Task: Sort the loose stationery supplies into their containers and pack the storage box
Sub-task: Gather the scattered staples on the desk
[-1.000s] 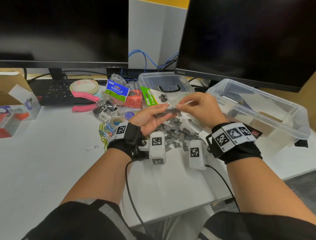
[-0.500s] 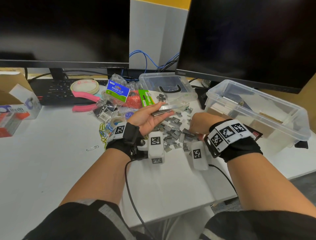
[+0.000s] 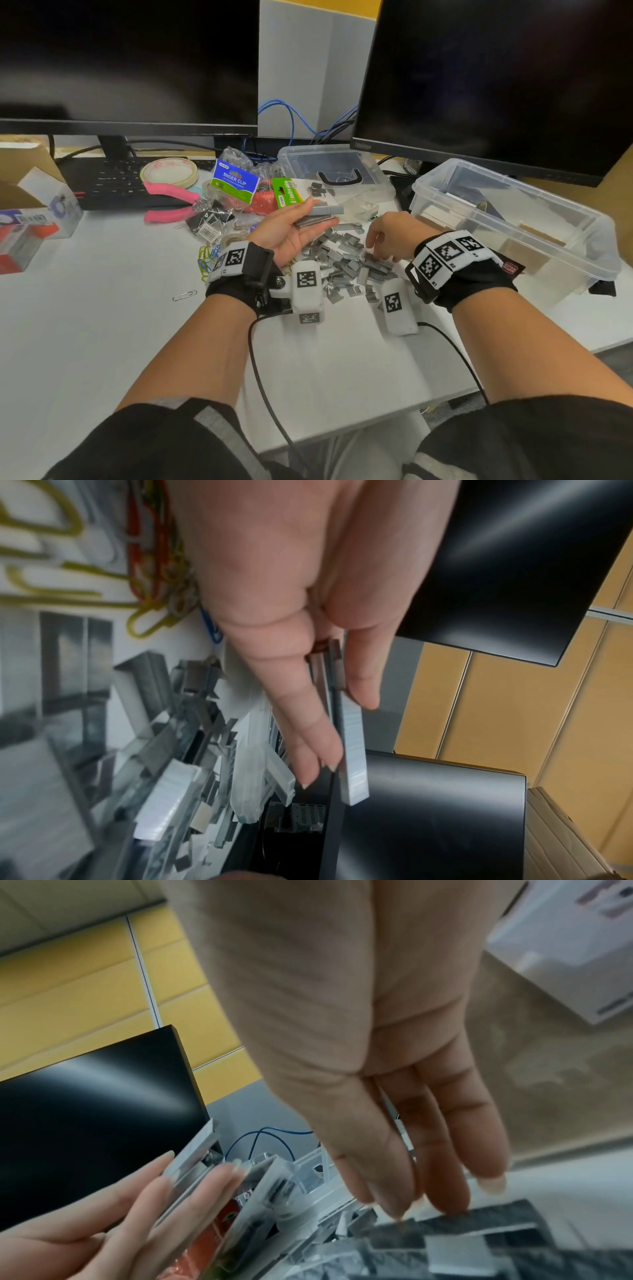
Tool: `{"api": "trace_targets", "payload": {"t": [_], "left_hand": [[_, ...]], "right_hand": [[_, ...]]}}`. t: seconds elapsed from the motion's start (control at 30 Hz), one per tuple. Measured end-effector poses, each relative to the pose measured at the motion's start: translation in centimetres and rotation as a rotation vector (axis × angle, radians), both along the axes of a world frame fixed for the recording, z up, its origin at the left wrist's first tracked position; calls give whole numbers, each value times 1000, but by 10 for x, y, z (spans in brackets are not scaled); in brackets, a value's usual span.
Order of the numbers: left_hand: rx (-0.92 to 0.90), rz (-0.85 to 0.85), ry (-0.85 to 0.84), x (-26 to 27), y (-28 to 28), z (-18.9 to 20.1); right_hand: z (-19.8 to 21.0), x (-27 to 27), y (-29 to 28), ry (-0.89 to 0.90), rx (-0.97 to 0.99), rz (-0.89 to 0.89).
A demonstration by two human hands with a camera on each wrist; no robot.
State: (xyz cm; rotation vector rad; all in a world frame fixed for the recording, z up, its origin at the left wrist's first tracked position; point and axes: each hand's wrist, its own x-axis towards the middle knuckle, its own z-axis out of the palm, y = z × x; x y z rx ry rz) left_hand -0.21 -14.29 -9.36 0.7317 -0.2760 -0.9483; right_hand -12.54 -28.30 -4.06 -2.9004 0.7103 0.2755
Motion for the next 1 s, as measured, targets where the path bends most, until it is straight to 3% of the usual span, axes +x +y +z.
{"api": "trace_targets", "payload": {"t": [0.2, 0.37, 0.5, 0.63, 0.73, 0.83, 1.0], "left_hand": [[7, 12, 6, 0, 0, 0], [20, 21, -8, -2, 0, 0], [54, 50, -28, -2, -2, 1], [82, 56, -56, -4, -3, 2], [95, 58, -55, -5, -2, 3], [80, 48, -24, -8, -2, 5], [8, -20, 69, -12, -1, 8]], "right_hand": [[-9, 6, -6, 99, -58, 24], [-8, 10, -7, 63, -80, 5], [-2, 11, -5, -165, -12, -3], [4, 13, 0, -584, 242, 14], [8, 18, 8, -783, 443, 62], [8, 23, 13, -808, 494, 120], [3, 30, 21, -714, 281, 222]]}}
